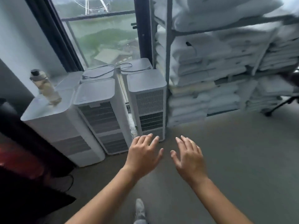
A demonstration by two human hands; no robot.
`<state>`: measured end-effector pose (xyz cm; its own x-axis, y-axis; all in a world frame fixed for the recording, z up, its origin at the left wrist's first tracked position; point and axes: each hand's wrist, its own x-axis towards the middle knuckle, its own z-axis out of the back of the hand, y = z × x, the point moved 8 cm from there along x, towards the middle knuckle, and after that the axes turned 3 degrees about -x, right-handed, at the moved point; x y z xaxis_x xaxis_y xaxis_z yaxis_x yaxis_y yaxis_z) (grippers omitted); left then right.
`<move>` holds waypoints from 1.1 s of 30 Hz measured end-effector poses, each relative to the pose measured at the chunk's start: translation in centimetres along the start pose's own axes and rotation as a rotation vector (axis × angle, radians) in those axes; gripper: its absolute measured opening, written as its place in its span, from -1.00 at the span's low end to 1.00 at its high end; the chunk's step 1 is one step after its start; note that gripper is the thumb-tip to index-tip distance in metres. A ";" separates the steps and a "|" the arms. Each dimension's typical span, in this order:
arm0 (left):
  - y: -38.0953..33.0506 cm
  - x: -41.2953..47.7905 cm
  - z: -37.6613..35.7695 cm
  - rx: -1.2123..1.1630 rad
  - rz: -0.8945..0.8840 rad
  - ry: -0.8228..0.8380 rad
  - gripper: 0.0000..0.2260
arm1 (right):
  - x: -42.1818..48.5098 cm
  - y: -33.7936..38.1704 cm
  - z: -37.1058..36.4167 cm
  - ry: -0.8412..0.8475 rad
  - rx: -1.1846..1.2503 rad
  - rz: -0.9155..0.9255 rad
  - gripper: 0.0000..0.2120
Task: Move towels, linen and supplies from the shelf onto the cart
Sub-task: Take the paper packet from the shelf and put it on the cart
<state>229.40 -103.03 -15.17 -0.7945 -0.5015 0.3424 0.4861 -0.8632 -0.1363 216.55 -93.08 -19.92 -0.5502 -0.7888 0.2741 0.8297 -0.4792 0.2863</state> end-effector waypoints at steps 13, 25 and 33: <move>-15.3 19.3 -14.8 -0.169 -0.632 0.216 -0.51 | 1.6 -20.9 4.8 -0.068 -0.301 -0.649 -0.45; -37.4 26.9 -22.7 -0.293 -1.059 0.238 -0.58 | -4.4 -38.1 8.9 -0.113 -0.370 -1.113 -0.48; -47.1 38.0 -24.8 -0.206 -1.030 0.216 -0.57 | 3.3 -51.3 13.0 -0.167 -0.337 -1.020 -0.46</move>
<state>167.26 -82.83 -18.81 -0.8444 0.4916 0.2129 -0.5097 -0.8596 -0.0369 170.94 -66.15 -21.78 -0.9796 0.0909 0.1793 -0.0561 -0.9801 0.1902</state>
